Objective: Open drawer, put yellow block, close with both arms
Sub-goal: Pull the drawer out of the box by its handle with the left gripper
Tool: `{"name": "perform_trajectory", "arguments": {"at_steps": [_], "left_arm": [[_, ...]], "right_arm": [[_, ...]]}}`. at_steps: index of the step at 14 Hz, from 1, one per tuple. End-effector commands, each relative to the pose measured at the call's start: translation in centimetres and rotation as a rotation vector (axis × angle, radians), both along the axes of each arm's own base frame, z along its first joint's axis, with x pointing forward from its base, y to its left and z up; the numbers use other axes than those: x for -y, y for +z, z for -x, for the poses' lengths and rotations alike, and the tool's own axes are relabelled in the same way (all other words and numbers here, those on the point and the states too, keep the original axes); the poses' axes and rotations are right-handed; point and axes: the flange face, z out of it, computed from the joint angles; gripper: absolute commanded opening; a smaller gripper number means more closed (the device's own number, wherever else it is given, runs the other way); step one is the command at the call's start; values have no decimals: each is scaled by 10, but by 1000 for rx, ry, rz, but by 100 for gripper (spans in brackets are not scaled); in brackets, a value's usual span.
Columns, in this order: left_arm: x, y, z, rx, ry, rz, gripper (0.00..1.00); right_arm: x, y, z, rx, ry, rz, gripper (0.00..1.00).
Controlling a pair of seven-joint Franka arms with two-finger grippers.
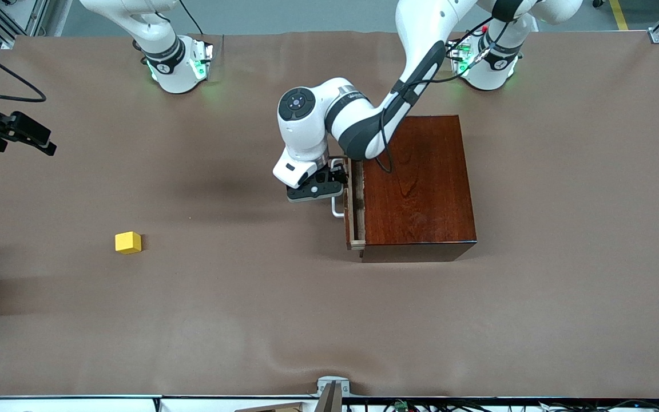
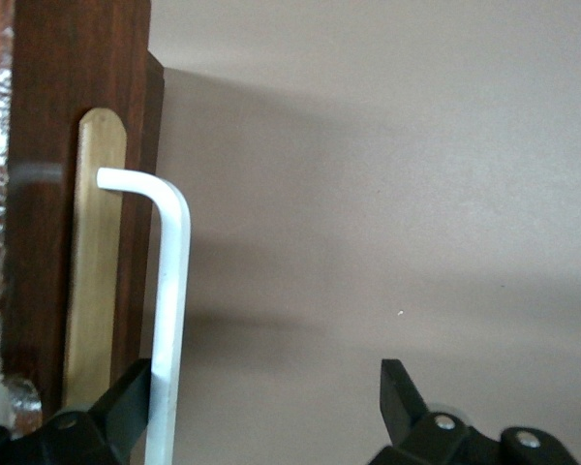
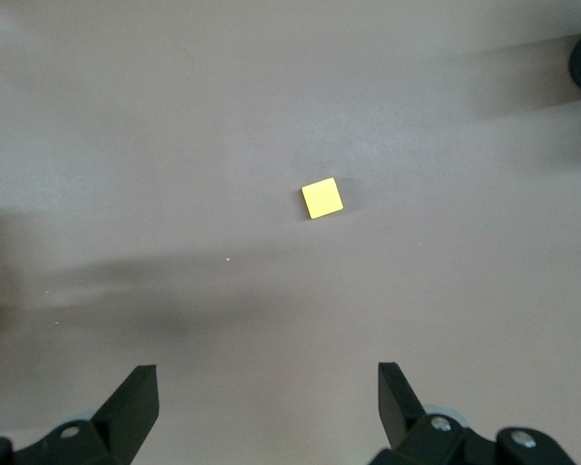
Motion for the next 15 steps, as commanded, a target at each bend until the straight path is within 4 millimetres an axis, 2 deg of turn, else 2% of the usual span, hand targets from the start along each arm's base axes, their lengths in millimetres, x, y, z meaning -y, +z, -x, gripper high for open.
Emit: {"name": "perform_trajectory", "arguments": {"at_steps": [1,5,13,15], "left_arm": [[30,18,-12,93,-65,183,100],[33,17,-9,88,-56,188,100],[39,19,-1,55,71,233,100],[45,18,5,50,61,237,100]], "right_arm": [[-1,2,1,5,-3,-3,100],[-1,2,2,4,-3,-3,100],[-1,2,1,5,-3,-3,100],[-1,2,1,5,-3,-3,100]]}}
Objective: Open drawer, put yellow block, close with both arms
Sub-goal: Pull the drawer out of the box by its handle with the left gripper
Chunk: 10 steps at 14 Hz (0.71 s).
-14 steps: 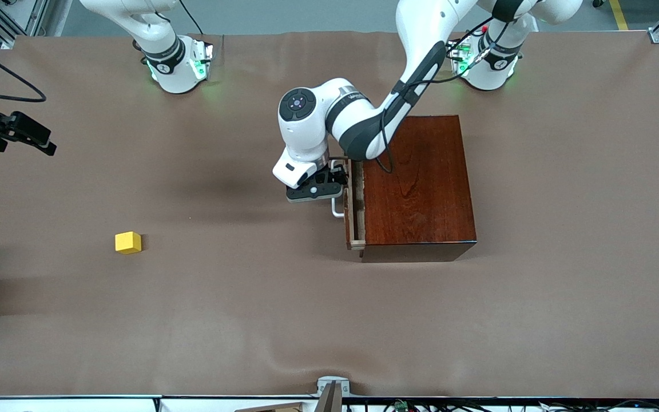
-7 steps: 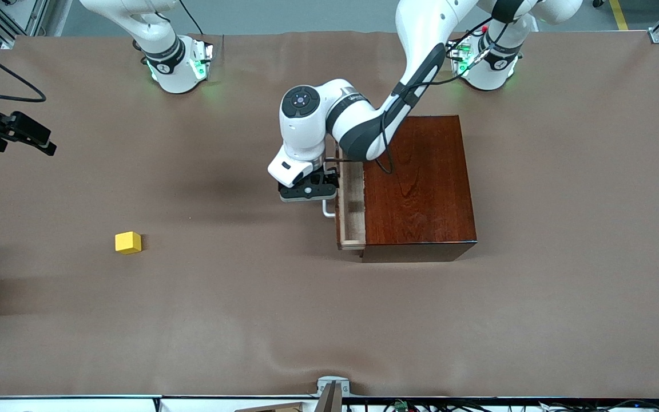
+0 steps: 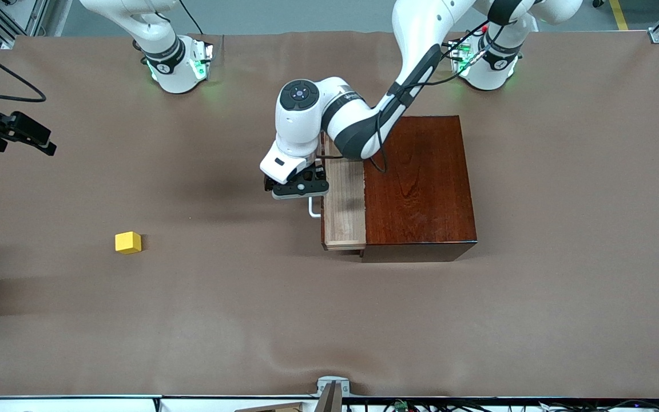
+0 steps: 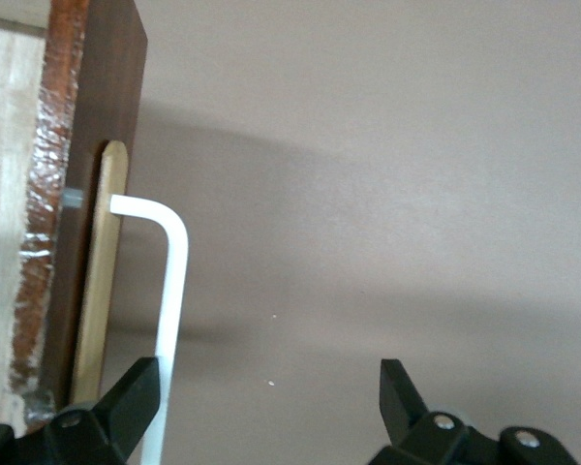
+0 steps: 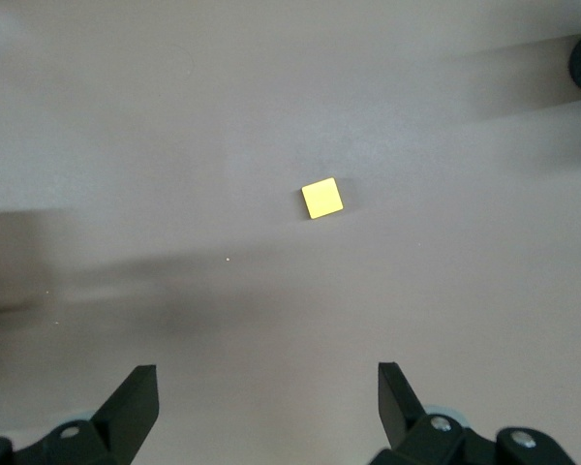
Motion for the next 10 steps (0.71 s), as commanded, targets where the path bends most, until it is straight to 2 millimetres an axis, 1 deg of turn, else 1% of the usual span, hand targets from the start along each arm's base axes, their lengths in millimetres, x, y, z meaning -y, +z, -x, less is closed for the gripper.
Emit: {"name": "perform_trajectory", "arguments": {"at_steps": [1,4,7,9,10], "left_arm": [[14,0,5,-1,6,33,100],[15,-1,4,3,6,39,100],[15,7,4,-3,14,57,100],[12,21,0,-5,31,80,100],[11,33,-2,4,40,93,100]], "right_arm": [[-1,2,1,5,-3,-3,100],[-1,2,1,5,-3,-3,100],[-1,1,1,5,-3,-3,100],[-1,2,1,6,-3,-3,100],[-1,1,1,5,-3,-3,100]]}}
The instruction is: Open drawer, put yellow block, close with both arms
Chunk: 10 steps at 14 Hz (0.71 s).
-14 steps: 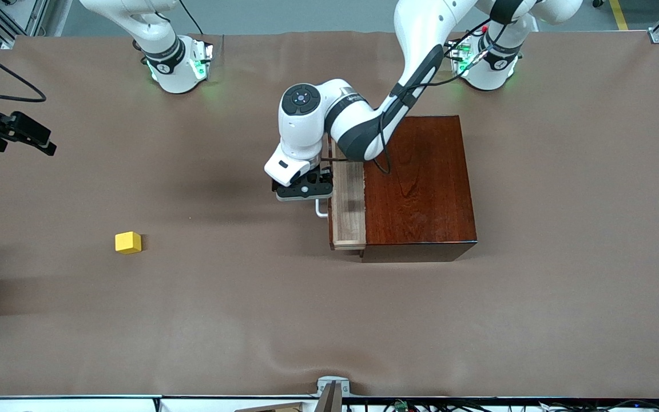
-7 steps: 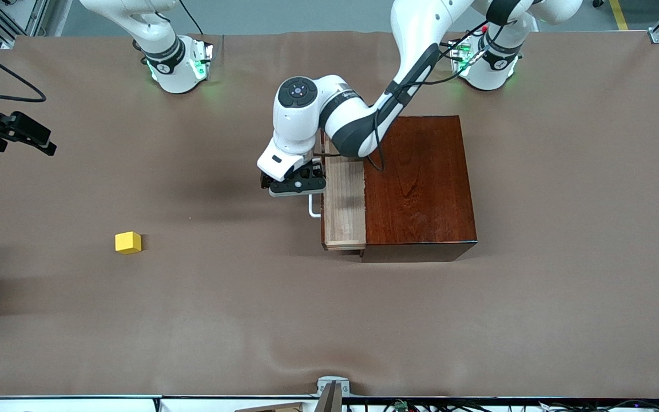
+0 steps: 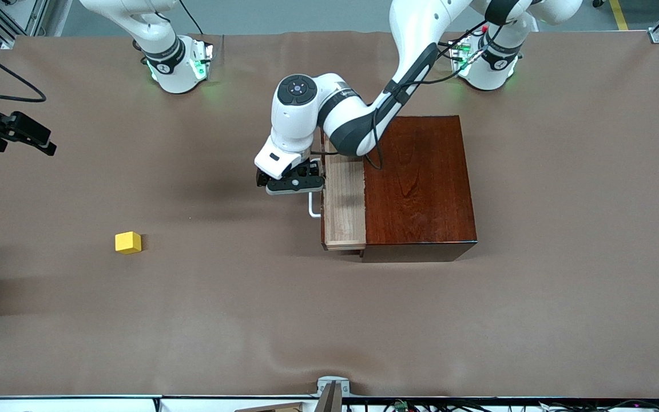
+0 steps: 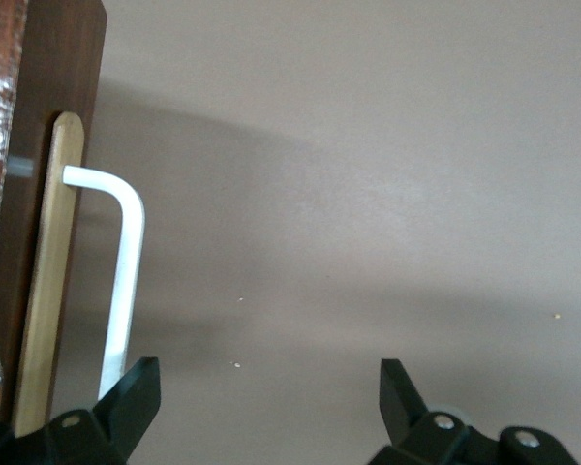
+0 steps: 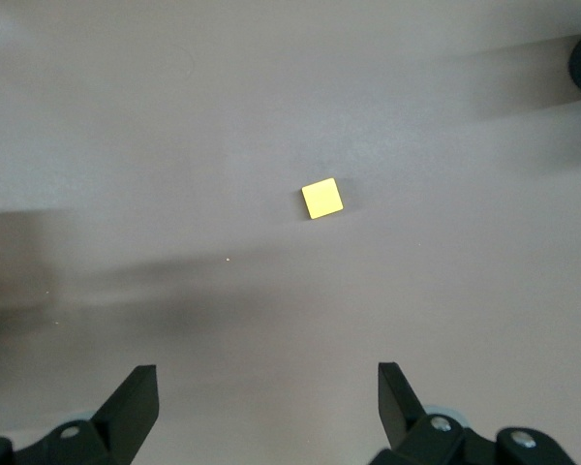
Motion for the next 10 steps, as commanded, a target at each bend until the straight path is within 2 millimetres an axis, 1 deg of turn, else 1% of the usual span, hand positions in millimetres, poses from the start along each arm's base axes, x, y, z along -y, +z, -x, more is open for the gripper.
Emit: {"name": "perform_trajectory", "arguments": {"at_steps": [1,2,4,6,7,8,9,10], "left_arm": [[-4,34,-10,15,48,51,100],[-10,52,-17,26,72,70,100],[-28,95,-31,19,130,136,100],[-55,139,-49,31,185,181,100],[-67,156,-54,31,207,184,100],[-80,164,-61,27,227,171,100],[-96,179,-67,22,255,164,100],[-116,186,-78,7,305,144,100]], "right_arm": [[-2,2,1,6,-3,-3,100],[-2,2,1,6,-3,-3,100],[-1,1,1,3,-3,-3,100],[-1,2,2,0,-3,-1,100],[1,2,2,-2,-1,2,100],[1,1,2,-2,0,8,100],[8,1,2,-2,-6,9,100],[18,1,3,-3,33,10,100]]}}
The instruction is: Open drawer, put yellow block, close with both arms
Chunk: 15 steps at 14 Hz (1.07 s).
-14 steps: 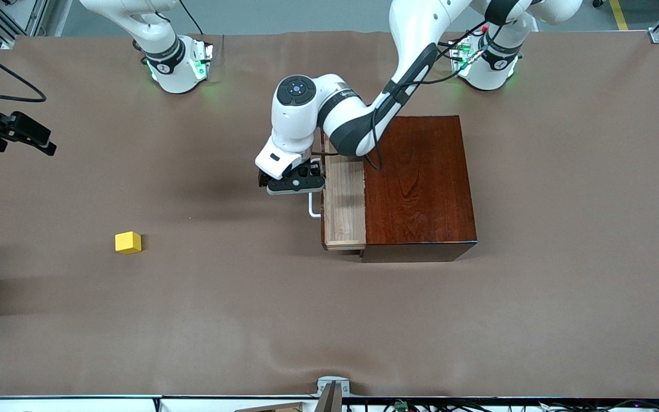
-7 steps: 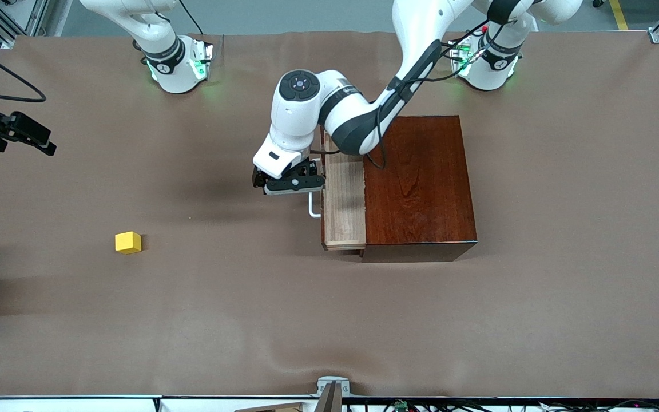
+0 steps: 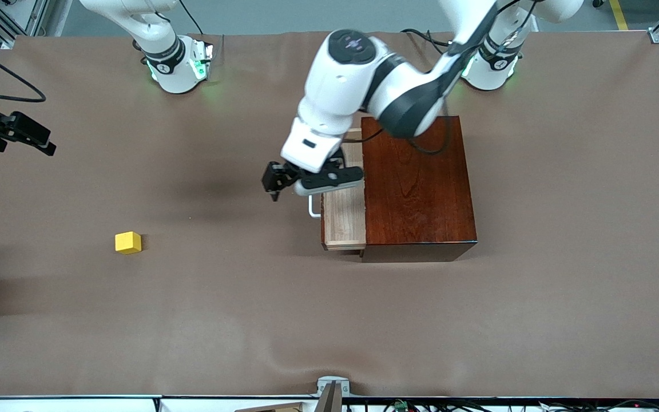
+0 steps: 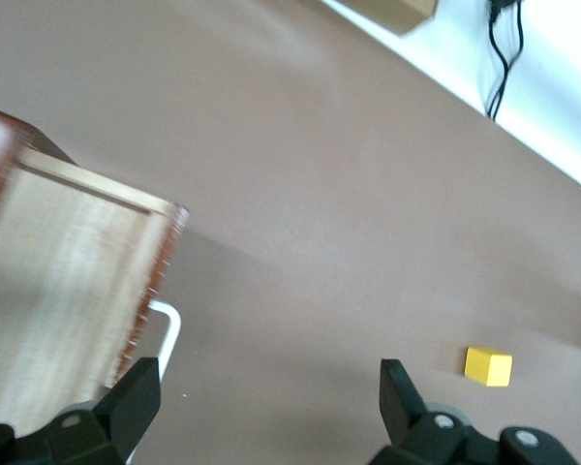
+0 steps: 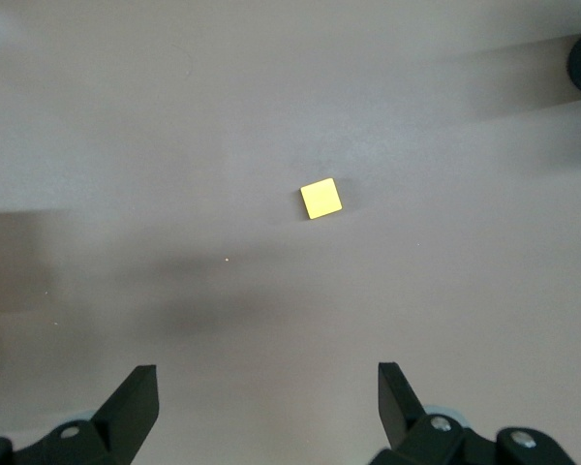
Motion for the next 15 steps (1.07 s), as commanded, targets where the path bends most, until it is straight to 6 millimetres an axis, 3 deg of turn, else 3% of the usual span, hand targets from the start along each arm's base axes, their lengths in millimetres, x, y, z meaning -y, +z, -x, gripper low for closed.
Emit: {"name": "perform_trajectory", "arguments": {"at_steps": [1,4,6,8,10,15], "left_arm": [[-43,21,-14,-64,103,-26,100],[-112,37,-46,-106,193,-88,100],[-154,45,-62,-136,239,-118,100],[-196,51,-70,-171,211,-173,100],[-229,56,-75,-197,159,-218,100],[-303,68,-82,-202,127,-250,100]], "right_arm": [[30,-1,3,-3,90,9,100],[49,-23,-10,-22,164,8,100],[54,-57,-32,-36,208,10,100],[58,-110,-61,-67,221,9,100],[57,-169,-77,-83,230,9,100],[60,-313,-81,-31,288,29,100]]}}
